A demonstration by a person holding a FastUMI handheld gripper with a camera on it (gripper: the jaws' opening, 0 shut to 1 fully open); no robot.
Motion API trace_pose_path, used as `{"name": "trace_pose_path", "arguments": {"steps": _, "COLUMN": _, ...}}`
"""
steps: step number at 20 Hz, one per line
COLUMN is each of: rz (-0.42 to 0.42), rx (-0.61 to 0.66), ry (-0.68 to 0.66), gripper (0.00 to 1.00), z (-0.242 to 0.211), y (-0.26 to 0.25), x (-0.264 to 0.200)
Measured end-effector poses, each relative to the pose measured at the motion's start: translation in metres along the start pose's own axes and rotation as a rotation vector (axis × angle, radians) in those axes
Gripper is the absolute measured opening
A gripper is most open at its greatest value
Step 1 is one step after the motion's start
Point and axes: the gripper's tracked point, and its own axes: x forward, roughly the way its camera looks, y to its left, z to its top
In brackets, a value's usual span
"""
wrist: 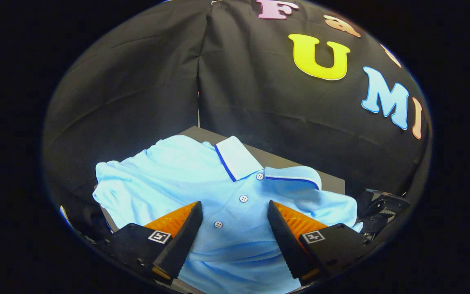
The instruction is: Put the clothes into the washing machine and then close the washing machine lid.
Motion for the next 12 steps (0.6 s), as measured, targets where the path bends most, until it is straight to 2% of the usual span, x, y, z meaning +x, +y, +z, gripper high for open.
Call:
{"name": "trace_pose_path", "arguments": {"steps": 4, "rz": 0.018, "rx": -0.019, "ry": 0.055, "gripper": 0.95, "z": 0.0004, "y": 0.0023, "x": 0.0016}}
{"name": "trace_pose_path", "arguments": {"steps": 9, "rz": 0.035, "rx": -0.062, "ry": 0.057, "gripper": 0.39, "z": 0.0047, "y": 0.0058, "x": 0.0039}}
{"name": "trace_pose_path", "arguments": {"steps": 11, "rz": 0.035, "rx": -0.028, "ry": 0.039, "gripper": 0.17, "z": 0.0023, "y": 0.0034, "x": 0.0027}}
{"name": "trace_pose_path", "arguments": {"steps": 12, "rz": 0.041, "rx": -0.038, "ry": 0.037, "gripper": 0.17, "z": 0.0031, "y": 0.0038, "x": 0.0048}}
